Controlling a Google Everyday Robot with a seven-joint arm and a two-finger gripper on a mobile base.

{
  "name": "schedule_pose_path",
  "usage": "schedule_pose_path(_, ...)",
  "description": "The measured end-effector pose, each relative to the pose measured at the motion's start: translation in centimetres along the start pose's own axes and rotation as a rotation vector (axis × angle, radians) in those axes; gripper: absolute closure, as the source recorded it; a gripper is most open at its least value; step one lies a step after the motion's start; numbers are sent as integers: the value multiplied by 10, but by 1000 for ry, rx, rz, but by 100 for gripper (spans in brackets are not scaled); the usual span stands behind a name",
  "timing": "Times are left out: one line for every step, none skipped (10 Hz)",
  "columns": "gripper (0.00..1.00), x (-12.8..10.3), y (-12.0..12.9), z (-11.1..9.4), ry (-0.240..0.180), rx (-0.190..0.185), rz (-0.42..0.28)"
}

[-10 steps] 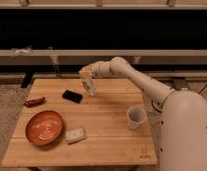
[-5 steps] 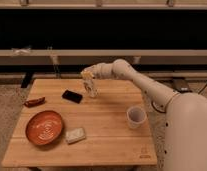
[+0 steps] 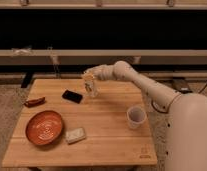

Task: Stand the bottle upright

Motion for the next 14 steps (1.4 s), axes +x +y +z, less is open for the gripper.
schedule_pose_path(20, 2, -1, -3, 6, 6, 3)
schedule_pose_path(20, 5, -2, -6, 12, 11, 5)
schedule_pose_path(20, 8, -3, -11, 17, 18, 7)
schedule_pose_path(20, 10, -3, -14, 21, 23, 8)
schedule_pose_path(20, 11, -4, -19, 27, 30, 7)
schedule_pose_path(20, 12, -5, -21, 32, 34, 7)
schedule_pose_path(20, 11, -6, -24, 37, 38, 5)
schedule_pose_path(20, 11, -7, -26, 41, 42, 2)
schedule_pose_path(20, 10, -8, -28, 44, 45, -2)
schedule_pose_path(20, 10, -8, -28, 45, 47, -4)
schedule_pose_path(20, 9, -10, -31, 47, 53, -6)
schedule_pose_path(20, 8, -11, -33, 48, 57, -8)
schedule_pose_path(20, 7, -14, -36, 50, 63, -10)
schedule_pose_path(20, 7, -16, -38, 50, 66, -11)
